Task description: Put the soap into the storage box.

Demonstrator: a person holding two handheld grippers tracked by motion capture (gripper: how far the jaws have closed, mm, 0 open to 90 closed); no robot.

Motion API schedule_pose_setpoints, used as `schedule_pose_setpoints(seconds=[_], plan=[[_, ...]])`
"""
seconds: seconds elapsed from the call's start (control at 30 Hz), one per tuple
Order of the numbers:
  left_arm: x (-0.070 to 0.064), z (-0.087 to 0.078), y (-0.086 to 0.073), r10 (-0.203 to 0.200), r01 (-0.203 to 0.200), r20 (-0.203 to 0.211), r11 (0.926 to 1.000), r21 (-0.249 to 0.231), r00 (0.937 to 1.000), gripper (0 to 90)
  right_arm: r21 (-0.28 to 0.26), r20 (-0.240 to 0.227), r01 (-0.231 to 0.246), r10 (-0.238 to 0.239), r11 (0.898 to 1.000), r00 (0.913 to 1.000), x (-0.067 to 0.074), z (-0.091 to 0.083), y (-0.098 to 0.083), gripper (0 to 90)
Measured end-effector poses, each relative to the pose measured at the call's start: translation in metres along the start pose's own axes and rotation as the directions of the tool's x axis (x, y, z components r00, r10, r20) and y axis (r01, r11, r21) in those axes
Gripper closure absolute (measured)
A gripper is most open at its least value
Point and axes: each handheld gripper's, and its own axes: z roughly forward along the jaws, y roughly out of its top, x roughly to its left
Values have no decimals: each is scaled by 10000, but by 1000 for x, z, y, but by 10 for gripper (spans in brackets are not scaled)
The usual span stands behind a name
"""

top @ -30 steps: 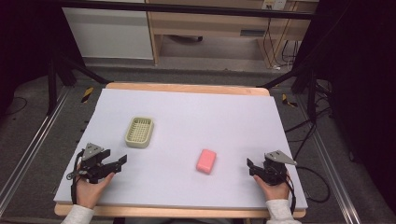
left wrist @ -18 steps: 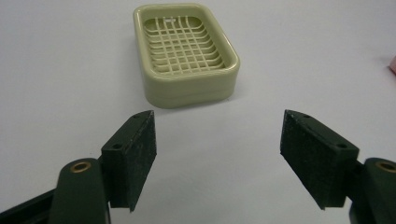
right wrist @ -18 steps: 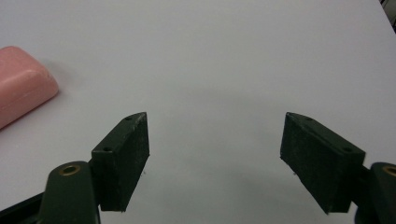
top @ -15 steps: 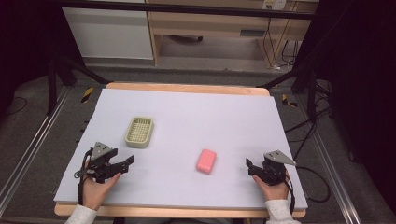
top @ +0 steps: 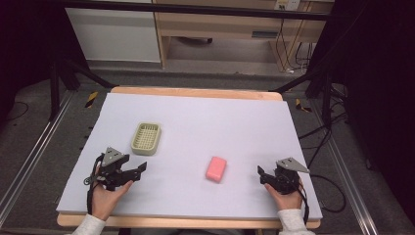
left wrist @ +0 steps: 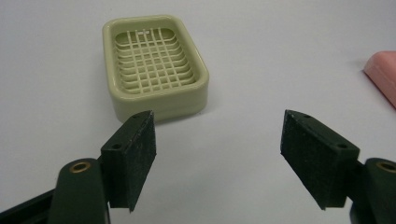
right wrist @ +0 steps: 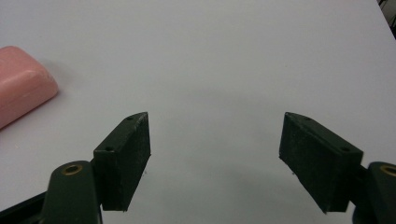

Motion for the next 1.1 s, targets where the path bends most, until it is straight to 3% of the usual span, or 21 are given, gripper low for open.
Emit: schedule_pose_setpoints(seconds=[0.63, 1.1], plan=[[-33, 14, 28, 466, -452, 569, 9986, -258, 9973, 264, 30, 3, 37, -37, 10000, 10000, 1, 0, 0, 260], [-53, 27, 43, 743, -724, 742, 9970, -282, 9945, 264, -21, -3, 70, -70, 10000, 10000, 3, 0, 2, 262]])
